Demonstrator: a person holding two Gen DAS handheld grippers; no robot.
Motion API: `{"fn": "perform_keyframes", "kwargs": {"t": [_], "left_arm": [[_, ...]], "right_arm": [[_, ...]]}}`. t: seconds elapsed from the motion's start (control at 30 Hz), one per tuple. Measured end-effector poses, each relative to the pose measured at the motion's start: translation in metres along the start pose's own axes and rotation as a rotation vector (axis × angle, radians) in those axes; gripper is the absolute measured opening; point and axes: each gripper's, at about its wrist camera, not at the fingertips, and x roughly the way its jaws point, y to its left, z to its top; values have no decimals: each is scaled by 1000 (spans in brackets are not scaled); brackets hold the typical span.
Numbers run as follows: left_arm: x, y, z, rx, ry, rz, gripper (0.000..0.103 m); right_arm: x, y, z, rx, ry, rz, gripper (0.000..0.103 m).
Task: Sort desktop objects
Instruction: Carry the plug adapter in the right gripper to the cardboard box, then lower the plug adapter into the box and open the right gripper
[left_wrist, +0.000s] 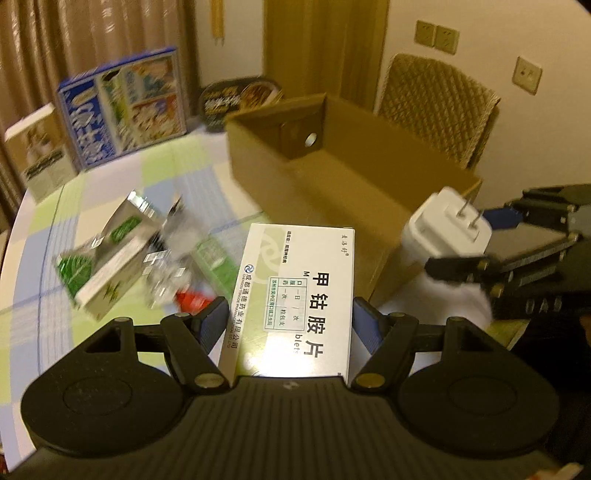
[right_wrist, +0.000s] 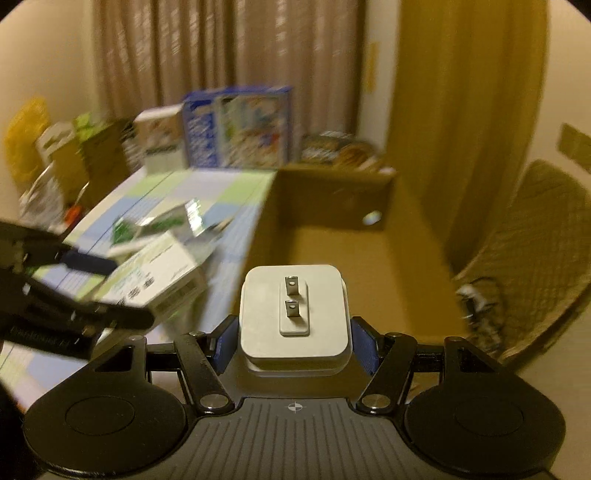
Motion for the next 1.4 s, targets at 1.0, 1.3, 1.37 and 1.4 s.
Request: {"fn": "perform_keyframes", "kwargs": {"t": [1.0,1.3,1.37,1.4], "left_arm": [[89,-47,92,-18,-66,-126,68],[44,-17,68,-79,-106,-73,71],[35,-10,61,-96,-114,-58,73],[30,-6,56,-105,-116,-47,73]], "right_arm": [[72,-83,22,66,54,-54,62],[68,-78,25,90,-15,-57,77],[60,-76,24,115,-34,-54,77],[54,-74,22,127,-45,-50,78]]}}
